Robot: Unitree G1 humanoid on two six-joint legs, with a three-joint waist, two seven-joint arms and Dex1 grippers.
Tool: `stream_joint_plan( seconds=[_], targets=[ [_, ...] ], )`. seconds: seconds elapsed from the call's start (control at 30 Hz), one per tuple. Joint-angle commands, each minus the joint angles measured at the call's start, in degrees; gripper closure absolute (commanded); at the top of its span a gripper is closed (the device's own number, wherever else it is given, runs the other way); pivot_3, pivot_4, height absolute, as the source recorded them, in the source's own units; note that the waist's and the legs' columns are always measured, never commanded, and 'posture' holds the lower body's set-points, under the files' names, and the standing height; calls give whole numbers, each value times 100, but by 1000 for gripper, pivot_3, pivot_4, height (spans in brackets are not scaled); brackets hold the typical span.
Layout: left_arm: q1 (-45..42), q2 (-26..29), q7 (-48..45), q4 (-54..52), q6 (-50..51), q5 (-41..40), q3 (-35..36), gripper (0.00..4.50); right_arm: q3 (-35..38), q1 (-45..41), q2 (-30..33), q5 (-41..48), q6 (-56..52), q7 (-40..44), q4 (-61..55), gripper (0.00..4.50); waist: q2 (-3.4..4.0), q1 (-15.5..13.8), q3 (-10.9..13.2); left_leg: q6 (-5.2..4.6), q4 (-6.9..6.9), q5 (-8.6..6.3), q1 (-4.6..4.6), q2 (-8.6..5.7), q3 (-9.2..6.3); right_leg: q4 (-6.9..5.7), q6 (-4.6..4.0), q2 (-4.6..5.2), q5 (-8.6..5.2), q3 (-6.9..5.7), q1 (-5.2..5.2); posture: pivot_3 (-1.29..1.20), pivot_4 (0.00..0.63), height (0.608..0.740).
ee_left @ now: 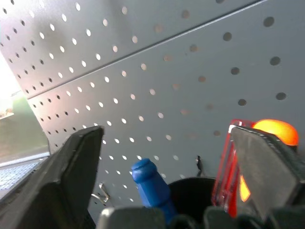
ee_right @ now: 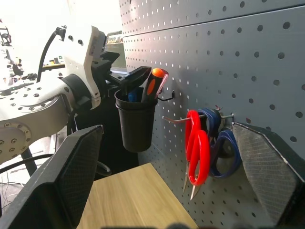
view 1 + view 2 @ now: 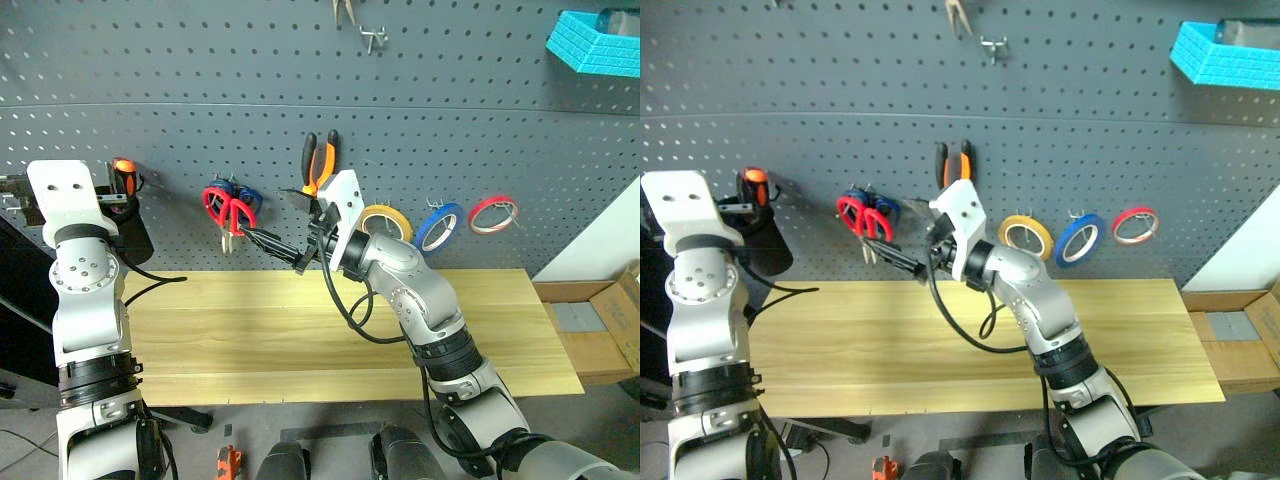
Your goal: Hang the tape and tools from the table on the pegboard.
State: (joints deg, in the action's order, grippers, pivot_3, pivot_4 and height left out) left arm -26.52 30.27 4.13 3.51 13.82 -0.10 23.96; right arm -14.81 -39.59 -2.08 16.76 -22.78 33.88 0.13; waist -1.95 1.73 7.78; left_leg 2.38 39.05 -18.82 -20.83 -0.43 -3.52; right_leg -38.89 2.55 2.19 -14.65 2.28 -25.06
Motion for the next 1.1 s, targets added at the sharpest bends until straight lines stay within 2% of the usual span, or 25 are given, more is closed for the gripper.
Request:
stream_joint_plan(
  seconds=[0.03,0.23,0.3,0.43,0.6,0.73,0.83,0.97,1.1],
  targets=[
    [146,-186,-388,-872,160,-440,-76,16,88,274,402,-59,147,196,-432,0,-15,-26,-9,0,0,0,-1,-2,-2,0,0,4,0,-2,1,52,107,740],
    [1058,-649,-684,-3009,1198,-900,-535,16,368,1001,1451,121,-417,276,-1566,0,-21,-22,-13,-2,2,-1,-9,-1,6,14,0,10,0,4,2,57,102,740],
    [1496,-968,-659,-3615,1625,-1076,-820,16,476,1320,1713,40,-505,166,-1775,0,-17,-8,-18,-2,-1,-1,-7,6,9,11,0,6,0,8,1,52,100,740],
    [2363,-1623,-522,-4094,1960,-1106,-1498,16,691,1942,1907,-392,-503,-460,-1634,0,-7,1,-85,-15,-2,-8,6,7,28,5,0,3,0,24,8,34,87,740],
    [2927,-2053,-636,-3458,1698,-874,-2254,16,916,2608,1823,-680,-383,-1088,-1461,0,-2,-24,-91,-46,-1,1,43,-1,32,0,-4,-14,2,20,55,2,71,740],
    [2690,-2360,-522,-2364,1819,-1032,-2015,16,1058,2878,1758,-1041,-381,-1666,-1076,0,27,-3,-110,-52,-5,1,181,-6,44,39,-5,-57,0,23,203,-25,61,740],
    [2320,-2331,-620,-1670,1864,-1057,-1890,16,1308,2923,1623,-1191,-517,-2162,-718,0,31,16,-116,-53,-6,2,224,17,45,92,7,-97,6,15,271,-42,54,740],
    [1937,-2168,-826,-935,1908,-1061,-1803,16,1554,2935,1458,-1258,-641,-2570,-409,0,52,30,-146,-53,-6,3,221,17,45,90,-23,-100,25,16,270,-62,43,740],
    [1948,-1982,-1019,-673,1646,-929,-1861,16,1626,3013,1398,-1265,-673,-2703,-364,0,81,61,-213,-53,-12,0,203,16,46,92,-24,-96,25,27,245,-72,40,740]
  ],
)
